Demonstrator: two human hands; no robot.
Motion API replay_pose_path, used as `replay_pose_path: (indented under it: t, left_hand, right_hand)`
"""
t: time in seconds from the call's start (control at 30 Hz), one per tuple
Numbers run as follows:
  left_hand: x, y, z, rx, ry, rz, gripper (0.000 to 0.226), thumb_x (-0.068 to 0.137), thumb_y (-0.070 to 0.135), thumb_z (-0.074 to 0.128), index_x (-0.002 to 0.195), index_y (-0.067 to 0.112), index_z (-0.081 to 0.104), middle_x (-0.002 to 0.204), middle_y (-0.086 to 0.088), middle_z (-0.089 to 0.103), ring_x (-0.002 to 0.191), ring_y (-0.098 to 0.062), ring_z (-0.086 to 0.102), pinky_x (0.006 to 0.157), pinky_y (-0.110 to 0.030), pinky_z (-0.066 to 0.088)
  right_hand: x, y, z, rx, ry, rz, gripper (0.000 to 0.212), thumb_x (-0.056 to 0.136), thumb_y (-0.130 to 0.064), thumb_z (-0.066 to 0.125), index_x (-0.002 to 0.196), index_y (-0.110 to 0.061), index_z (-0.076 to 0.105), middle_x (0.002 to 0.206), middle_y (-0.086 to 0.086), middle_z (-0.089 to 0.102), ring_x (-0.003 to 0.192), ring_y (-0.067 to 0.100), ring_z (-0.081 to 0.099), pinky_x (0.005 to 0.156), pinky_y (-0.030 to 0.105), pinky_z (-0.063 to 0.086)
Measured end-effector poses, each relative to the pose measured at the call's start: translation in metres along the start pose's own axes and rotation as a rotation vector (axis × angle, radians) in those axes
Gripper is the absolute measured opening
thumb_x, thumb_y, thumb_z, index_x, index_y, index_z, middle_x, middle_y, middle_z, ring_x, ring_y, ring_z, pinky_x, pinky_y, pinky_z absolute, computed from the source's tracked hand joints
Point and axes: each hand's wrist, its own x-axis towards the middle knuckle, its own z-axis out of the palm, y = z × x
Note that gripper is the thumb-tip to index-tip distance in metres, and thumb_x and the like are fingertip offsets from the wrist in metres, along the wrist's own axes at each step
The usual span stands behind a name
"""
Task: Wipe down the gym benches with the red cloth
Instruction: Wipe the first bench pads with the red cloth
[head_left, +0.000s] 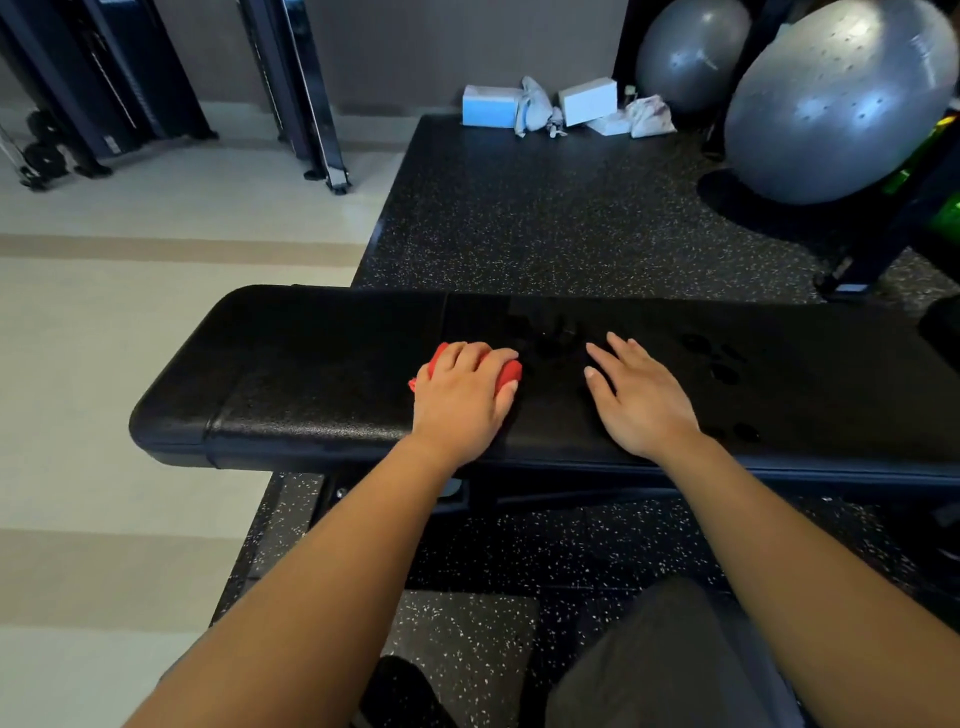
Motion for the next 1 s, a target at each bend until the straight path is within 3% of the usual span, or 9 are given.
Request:
replay_pose_path:
  t: [0.33, 0.47, 0.77, 1.0]
  left_hand:
    - [-0.038, 0.004, -0.002, -0.025, 0.047, 0.039, 0.042, 0.095, 0.039, 0.044, 0.136, 0.03, 0.045, 0.135, 0.003, 0.047, 0.129, -0.021, 0.037, 0.098, -0.046, 0.038]
    - [-0.046, 0.008, 0.0, -0.01, 0.117, 0.033, 0.047, 0.09, 0.046, 0.031, 0.13, 0.03, 0.05, 0.129, 0.002, 0.052, 0.125, -0.023, 0.043, 0.094, -0.046, 0.042]
    - [-0.002, 0.004, -0.002, -0.001, -0.04, 0.025, 0.041, 0.097, 0.045, 0.038, 0.137, 0.035, 0.039, 0.139, 0.005, 0.04, 0.13, -0.019, 0.029, 0.101, -0.044, 0.031]
    - [-0.025, -0.014, -0.005, -0.103, 0.039, 0.156, 0.05, 0.088, 0.051, 0.028, 0.131, 0.035, 0.048, 0.126, 0.008, 0.049, 0.121, -0.016, 0.042, 0.095, -0.042, 0.041]
  right_hand:
    - [-0.004, -0.002, -0.002, 0.0, -0.013, 0.007, 0.052, 0.102, -0.045, 0.021, 0.15, -0.026, 0.025, 0.159, -0.001, 0.013, 0.147, 0.019, 0.007, 0.117, 0.034, 0.009]
    - [-0.003, -0.003, -0.002, -0.007, -0.004, 0.003, 0.052, 0.102, -0.044, 0.021, 0.15, -0.026, 0.026, 0.159, -0.001, 0.014, 0.147, 0.019, 0.008, 0.117, 0.034, 0.009]
    - [-0.004, -0.003, -0.002, 0.011, 0.02, 0.011, 0.05, 0.102, -0.043, 0.022, 0.149, -0.026, 0.029, 0.159, -0.002, 0.016, 0.147, 0.017, 0.009, 0.117, 0.033, 0.009]
    - [-0.006, -0.003, -0.005, 0.03, 0.009, -0.01, 0.05, 0.103, -0.041, 0.022, 0.149, -0.023, 0.028, 0.159, 0.0, 0.015, 0.147, 0.018, 0.008, 0.116, 0.032, 0.009]
